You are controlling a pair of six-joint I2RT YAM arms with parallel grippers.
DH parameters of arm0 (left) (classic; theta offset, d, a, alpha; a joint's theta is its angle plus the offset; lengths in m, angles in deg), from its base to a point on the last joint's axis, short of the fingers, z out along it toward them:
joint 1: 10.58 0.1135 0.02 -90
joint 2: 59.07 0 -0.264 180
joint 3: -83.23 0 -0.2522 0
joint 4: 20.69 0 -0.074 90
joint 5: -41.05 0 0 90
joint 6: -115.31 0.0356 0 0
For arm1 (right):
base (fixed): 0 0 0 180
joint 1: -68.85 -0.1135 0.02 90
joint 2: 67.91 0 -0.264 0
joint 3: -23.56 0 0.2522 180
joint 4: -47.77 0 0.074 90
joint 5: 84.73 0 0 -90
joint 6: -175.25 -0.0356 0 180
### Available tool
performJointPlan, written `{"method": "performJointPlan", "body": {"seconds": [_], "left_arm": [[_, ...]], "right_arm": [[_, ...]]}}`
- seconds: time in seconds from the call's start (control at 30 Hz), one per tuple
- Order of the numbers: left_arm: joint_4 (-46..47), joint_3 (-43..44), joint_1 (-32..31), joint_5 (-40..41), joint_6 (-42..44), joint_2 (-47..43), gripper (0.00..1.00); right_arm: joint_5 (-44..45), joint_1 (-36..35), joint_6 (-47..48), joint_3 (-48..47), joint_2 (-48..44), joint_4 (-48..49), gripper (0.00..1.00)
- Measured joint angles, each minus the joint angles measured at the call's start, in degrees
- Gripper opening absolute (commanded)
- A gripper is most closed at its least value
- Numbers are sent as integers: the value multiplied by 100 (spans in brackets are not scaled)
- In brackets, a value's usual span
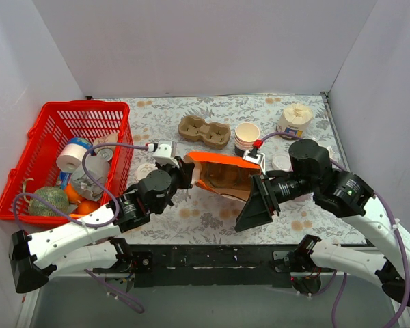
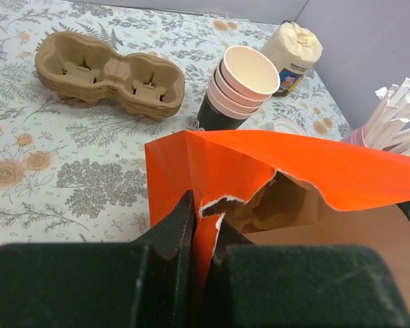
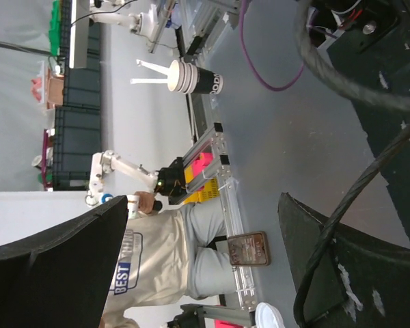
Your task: Pack the takeout coffee
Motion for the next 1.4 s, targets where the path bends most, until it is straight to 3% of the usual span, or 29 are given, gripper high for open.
{"method": "performJointPlan", "body": {"seconds": [0.3, 0.5, 0.63, 0.73, 0.87, 1.23, 1.4], "left_arm": [[-332, 4, 0, 61, -136, 28, 0], [-435, 28, 2, 59, -157, 146, 0], [-468, 28, 4, 31, -179, 162, 0], [-474, 31, 4, -2, -179, 162, 0], [-562, 52, 4, -7, -203, 140, 0], [-796, 201, 17, 59, -319, 90, 0], [-855, 201, 24, 50, -352, 85, 0]], "right_arm": [[-275, 2, -282, 717, 81, 688, 98], [-313, 2, -323, 680, 251, 914, 98], [529, 9, 389, -118, 540, -101, 98], [1797, 9, 977, -887, 817, -990, 98], [3040, 17, 1462, -1213, 774, -1521, 98], [4763, 17, 2004, -1340, 273, -1904, 98], [4841, 17, 2017, -817, -474, -1021, 98]]}}
